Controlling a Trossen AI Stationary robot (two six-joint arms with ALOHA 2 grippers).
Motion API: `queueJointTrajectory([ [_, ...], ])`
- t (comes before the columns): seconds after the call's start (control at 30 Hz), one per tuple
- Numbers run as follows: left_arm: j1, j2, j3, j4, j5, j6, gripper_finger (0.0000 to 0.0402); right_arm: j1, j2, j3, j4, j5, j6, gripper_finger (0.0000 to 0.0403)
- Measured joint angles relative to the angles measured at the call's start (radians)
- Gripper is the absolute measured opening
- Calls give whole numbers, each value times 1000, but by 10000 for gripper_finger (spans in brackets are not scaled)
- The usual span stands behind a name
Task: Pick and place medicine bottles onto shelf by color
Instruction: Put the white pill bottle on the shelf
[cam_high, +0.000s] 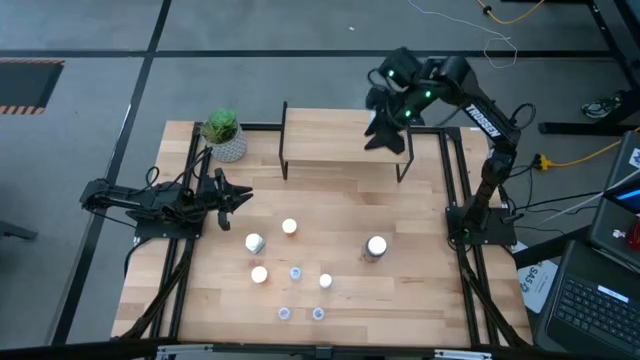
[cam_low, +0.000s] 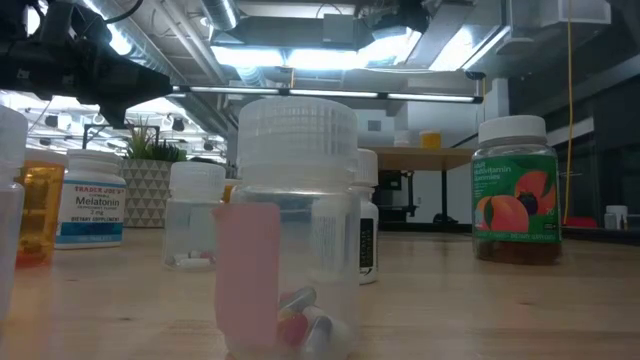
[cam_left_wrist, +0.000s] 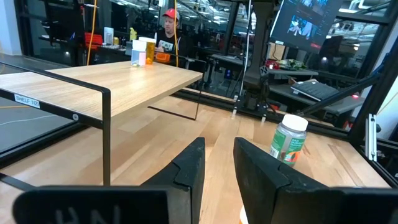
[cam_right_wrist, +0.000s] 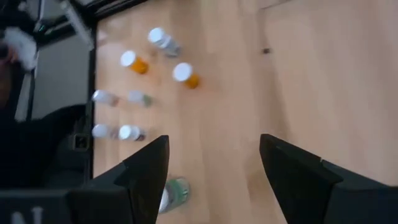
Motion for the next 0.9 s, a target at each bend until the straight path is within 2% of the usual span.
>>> queueJointTrajectory([
  [0.27, 0, 0, 0, 0, 0, 0, 80, 198, 0, -1, 0, 191, 76, 253],
  [0.4, 0, 0, 0, 0, 0, 0, 80, 286, 0, -1, 0, 205, 147, 253],
  [0.5, 0, 0, 0, 0, 0, 0, 80, 350, -1, -1, 0, 213, 137, 253],
  [0.63, 0, 0, 0, 0, 0, 0, 80, 428, -31, -15, 3, 380, 146, 253],
  [0.73, 0, 0, 0, 0, 0, 0, 80, 468, -94, -121, 1, 471, 169, 253],
  [0.8, 0, 0, 0, 0, 0, 0, 80, 493, -137, -245, 35, 530, 253, 253],
  [0.9, 0, 0, 0, 0, 0, 0, 80, 538, -187, -483, 213, 653, 356, 253],
])
